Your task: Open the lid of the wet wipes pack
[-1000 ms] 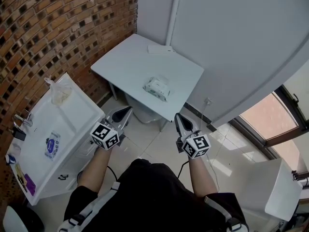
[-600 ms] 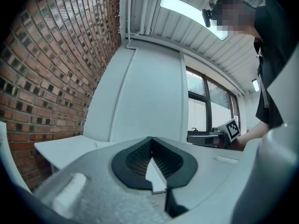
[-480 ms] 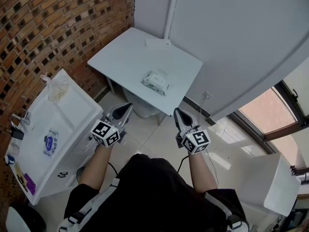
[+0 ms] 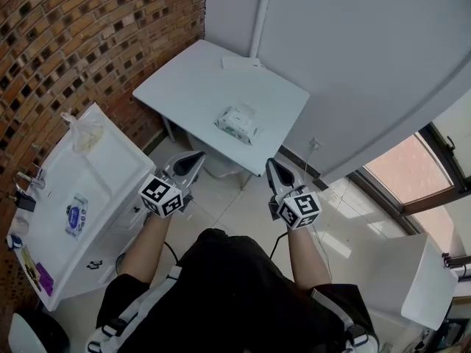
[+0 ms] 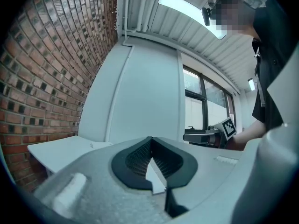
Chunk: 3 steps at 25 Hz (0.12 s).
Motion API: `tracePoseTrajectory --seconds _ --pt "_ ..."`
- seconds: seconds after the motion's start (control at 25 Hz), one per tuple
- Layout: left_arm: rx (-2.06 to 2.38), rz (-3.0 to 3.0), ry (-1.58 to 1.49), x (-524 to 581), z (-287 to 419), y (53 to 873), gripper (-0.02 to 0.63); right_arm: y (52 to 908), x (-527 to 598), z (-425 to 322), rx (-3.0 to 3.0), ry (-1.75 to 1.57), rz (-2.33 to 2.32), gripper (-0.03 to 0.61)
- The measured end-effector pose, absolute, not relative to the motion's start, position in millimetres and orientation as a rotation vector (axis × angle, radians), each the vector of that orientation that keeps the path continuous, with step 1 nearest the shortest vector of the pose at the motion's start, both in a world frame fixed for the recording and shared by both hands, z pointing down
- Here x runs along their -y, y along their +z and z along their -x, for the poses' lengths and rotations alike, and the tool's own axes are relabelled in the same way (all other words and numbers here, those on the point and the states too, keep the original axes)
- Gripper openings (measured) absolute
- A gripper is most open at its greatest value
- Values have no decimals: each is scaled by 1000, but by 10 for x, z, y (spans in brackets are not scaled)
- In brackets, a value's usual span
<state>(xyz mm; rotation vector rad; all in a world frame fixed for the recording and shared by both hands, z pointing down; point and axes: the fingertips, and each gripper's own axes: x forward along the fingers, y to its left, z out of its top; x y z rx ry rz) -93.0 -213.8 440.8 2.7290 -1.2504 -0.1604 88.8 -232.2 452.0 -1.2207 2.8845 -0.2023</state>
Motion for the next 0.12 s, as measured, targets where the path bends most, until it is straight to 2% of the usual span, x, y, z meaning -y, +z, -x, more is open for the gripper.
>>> tracePoseTrajectory --seconds 0.12 --pt "1230 -2730 -178 2152 918 4393 2 4545 2340 -857 -2897 -200 1214 5"
